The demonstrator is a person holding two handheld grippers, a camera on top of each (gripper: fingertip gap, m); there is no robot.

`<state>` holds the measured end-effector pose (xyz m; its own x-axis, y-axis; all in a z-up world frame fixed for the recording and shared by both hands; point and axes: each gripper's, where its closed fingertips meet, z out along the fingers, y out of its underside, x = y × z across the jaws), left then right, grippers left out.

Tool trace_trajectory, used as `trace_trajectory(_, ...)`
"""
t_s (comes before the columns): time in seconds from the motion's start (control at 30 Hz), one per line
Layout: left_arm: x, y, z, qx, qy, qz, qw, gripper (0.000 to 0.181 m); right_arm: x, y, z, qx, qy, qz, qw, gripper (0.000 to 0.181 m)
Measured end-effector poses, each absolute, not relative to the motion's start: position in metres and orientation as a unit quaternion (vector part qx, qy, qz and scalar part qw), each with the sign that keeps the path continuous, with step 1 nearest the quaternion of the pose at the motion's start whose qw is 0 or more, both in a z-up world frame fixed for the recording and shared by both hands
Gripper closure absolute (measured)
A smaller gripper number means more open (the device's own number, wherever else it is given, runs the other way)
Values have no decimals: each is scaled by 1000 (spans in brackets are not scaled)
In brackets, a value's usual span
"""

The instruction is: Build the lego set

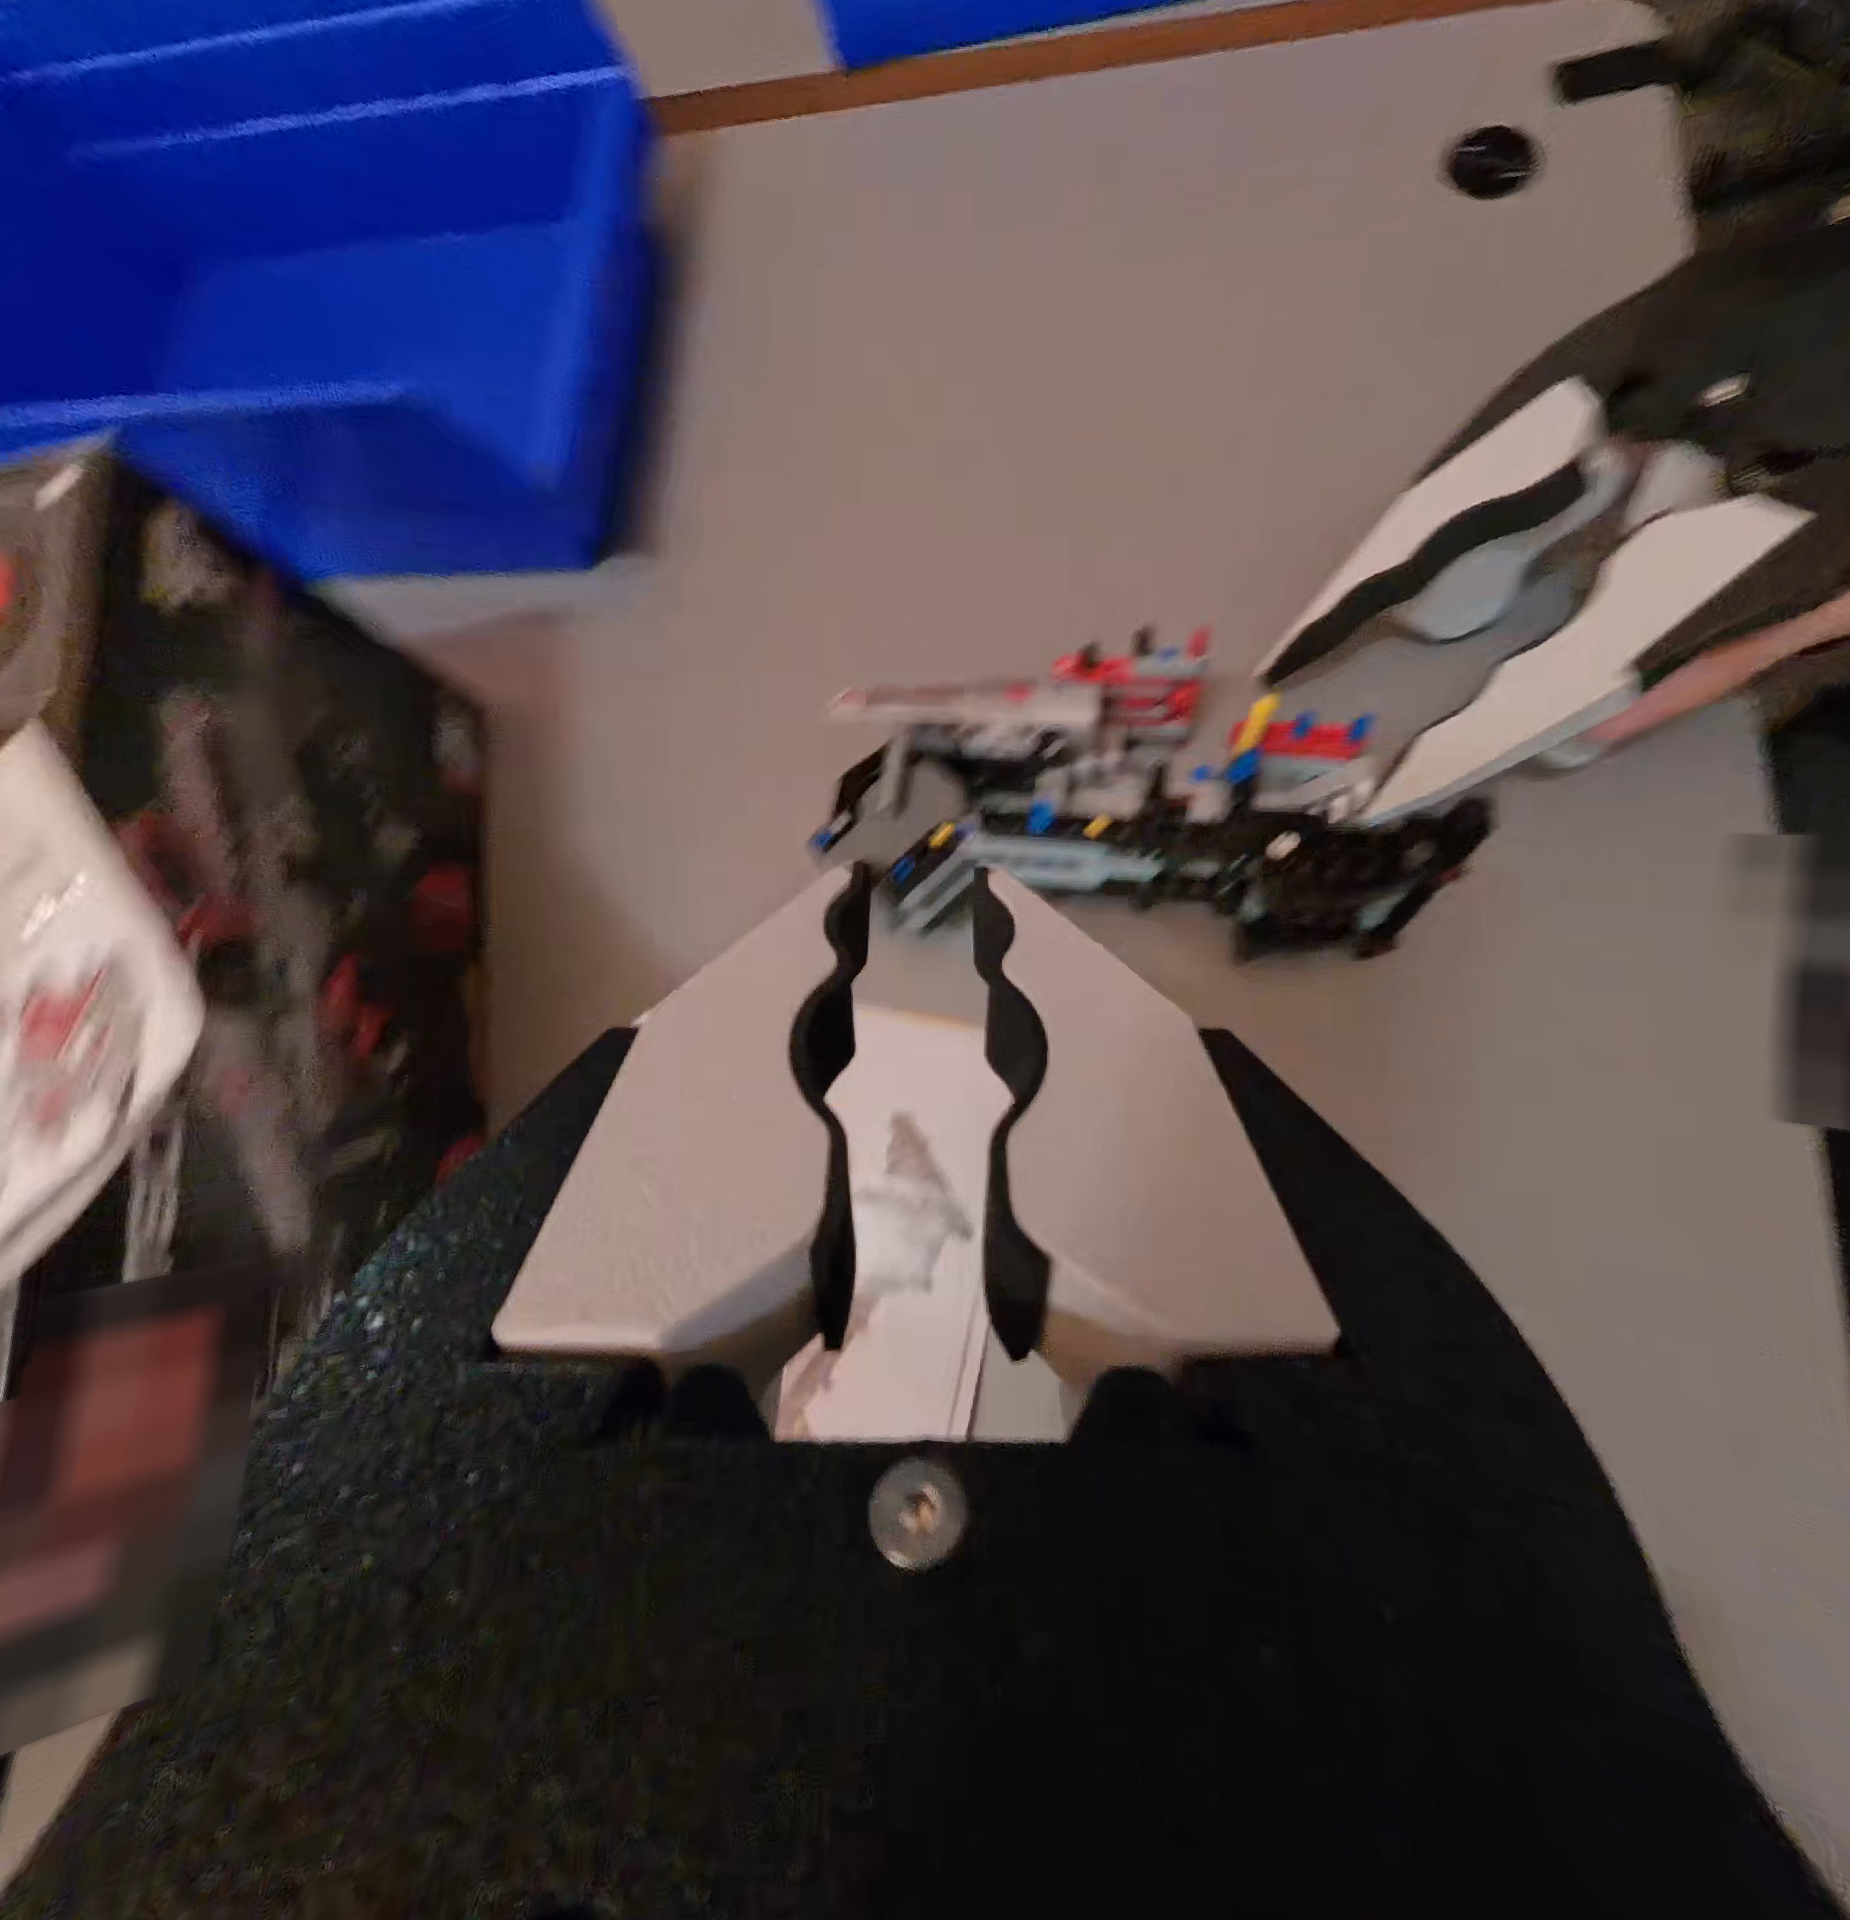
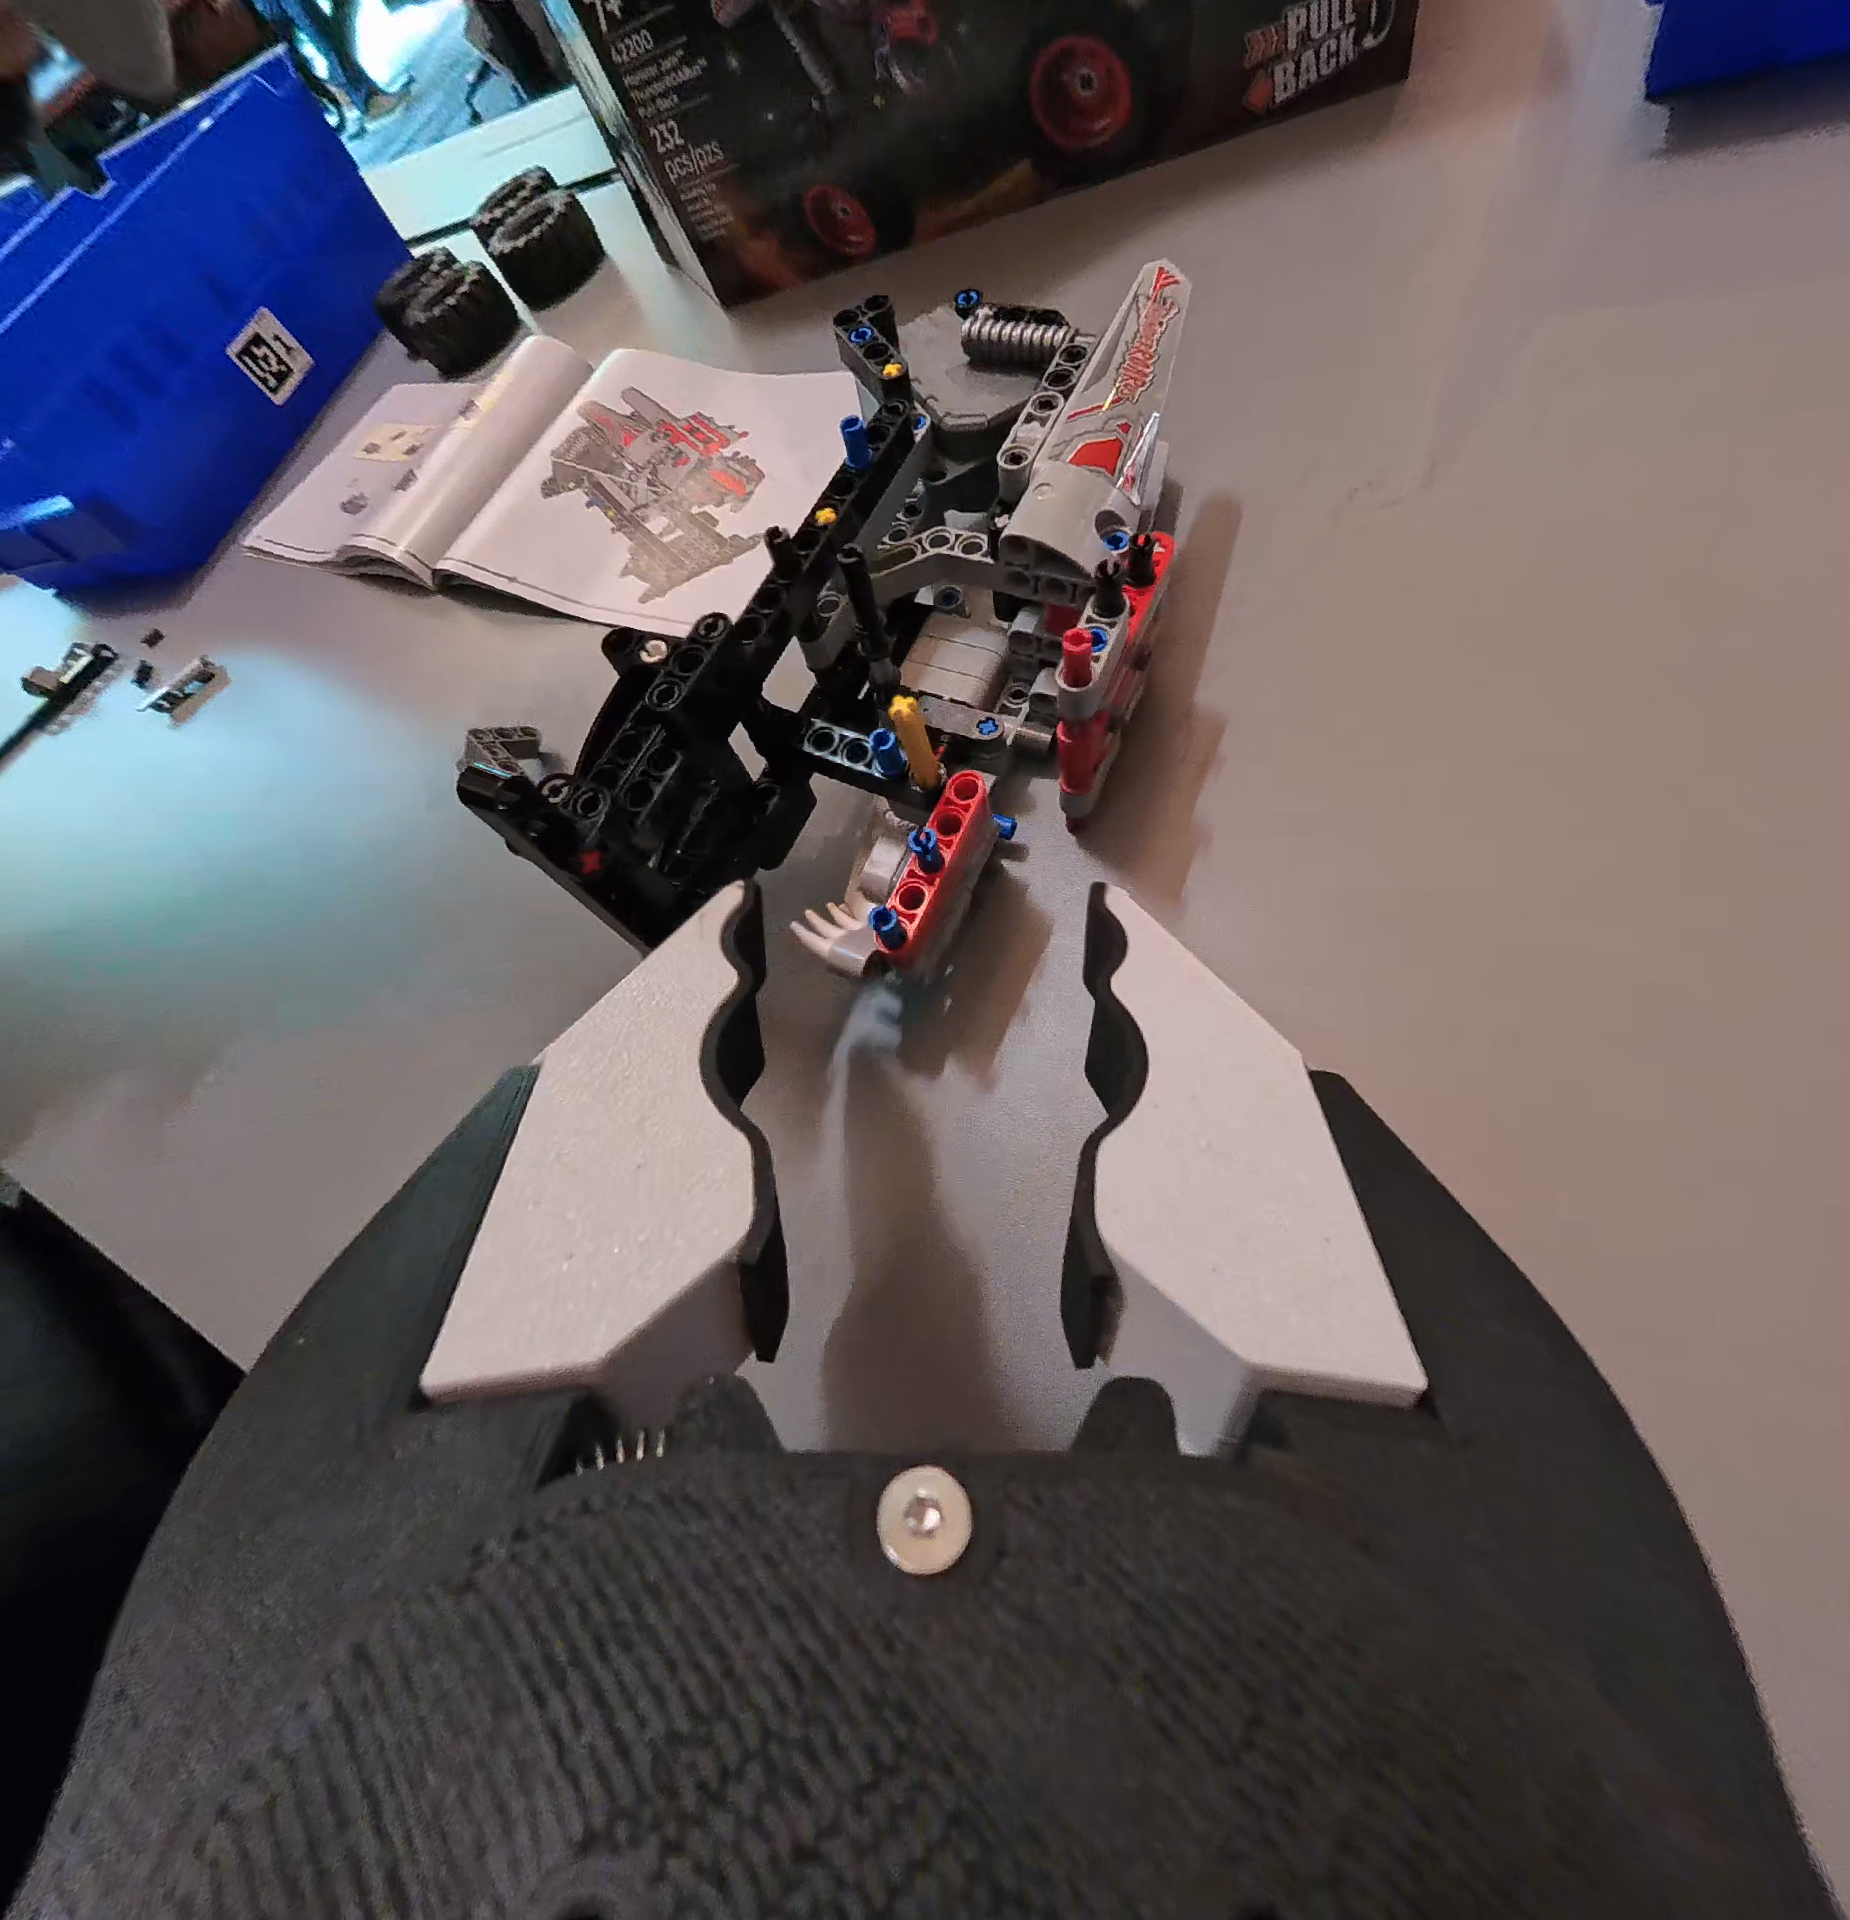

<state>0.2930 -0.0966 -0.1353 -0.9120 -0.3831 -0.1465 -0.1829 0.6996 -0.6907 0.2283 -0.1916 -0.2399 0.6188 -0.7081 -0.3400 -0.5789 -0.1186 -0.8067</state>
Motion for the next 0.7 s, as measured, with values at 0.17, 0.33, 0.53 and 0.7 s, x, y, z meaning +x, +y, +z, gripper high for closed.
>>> trace_trajectory(0.17, 294, 0, -161, -248, 835, -415, 262, 170, 229, -192, -241, -745, 436, -63, 501, 131)
trace_trajectory(0.33, 268, 48, -183, -238, 778, -433, 388, 181, 234, -198, -239, -734, 447, -74, 506, 146)
trace_trajectory(0.53, 250, 57, -207, -61, 761, -289, 578, 181, 231, -192, -243, -750, 434, -72, 494, 154)
trace_trajectory(0.7, 234, 34, -238, 43, 795, -243, 554, 181, 226, -185, -253, -778, 419, -63, 465, 151)
